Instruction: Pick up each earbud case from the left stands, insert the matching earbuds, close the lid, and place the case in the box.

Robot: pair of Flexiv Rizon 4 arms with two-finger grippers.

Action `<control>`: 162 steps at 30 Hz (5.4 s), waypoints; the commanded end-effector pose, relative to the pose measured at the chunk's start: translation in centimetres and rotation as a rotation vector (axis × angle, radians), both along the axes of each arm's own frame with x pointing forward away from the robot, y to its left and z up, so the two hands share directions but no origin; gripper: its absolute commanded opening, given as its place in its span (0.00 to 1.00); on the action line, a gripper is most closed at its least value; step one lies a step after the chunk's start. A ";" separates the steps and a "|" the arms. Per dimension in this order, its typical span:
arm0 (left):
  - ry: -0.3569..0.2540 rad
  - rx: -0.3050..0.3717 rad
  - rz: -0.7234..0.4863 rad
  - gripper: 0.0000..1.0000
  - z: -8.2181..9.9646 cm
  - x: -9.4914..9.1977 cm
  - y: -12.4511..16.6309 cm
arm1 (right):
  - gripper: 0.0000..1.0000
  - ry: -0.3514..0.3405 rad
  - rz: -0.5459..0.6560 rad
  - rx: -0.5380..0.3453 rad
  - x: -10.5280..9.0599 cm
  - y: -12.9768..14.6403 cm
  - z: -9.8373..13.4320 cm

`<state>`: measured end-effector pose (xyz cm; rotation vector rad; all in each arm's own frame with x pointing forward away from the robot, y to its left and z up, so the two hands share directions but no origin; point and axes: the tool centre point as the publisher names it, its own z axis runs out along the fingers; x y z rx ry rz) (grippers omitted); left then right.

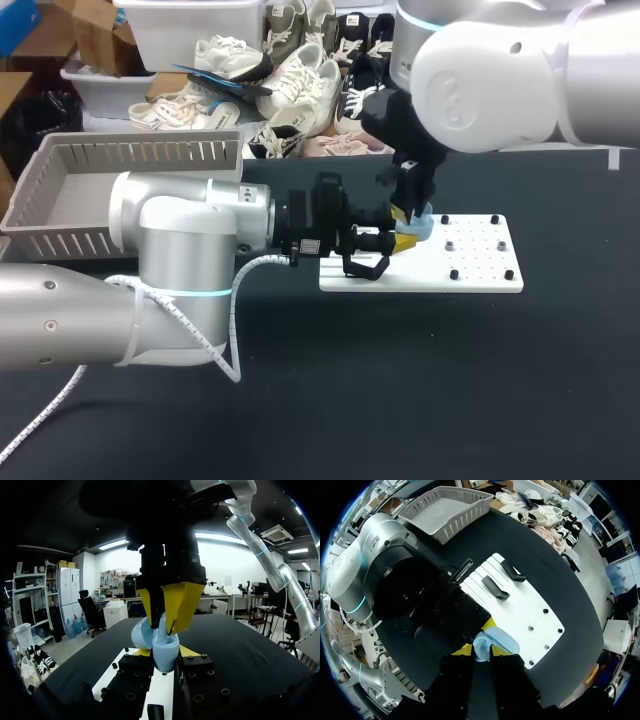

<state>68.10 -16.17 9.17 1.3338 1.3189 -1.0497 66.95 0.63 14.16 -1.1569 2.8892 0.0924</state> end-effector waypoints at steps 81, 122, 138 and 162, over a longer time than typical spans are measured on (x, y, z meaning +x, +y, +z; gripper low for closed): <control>-0.002 -0.004 0.000 0.00 0.0 0.1 0.0 | 0.00 0.028 -0.145 0.059 -0.1 0.0 -0.4; -0.002 -0.004 0.000 0.00 0.0 0.1 0.0 | 0.40 -0.013 -0.150 0.055 -0.1 0.1 1.7; -0.002 -0.004 0.000 0.00 0.0 0.1 0.0 | 0.40 -0.073 -0.275 0.074 5.7 -1.2 1.5; -0.002 -0.004 0.000 0.00 0.0 0.1 0.0 | 0.40 -0.025 -0.350 0.035 4.5 -2.6 -0.7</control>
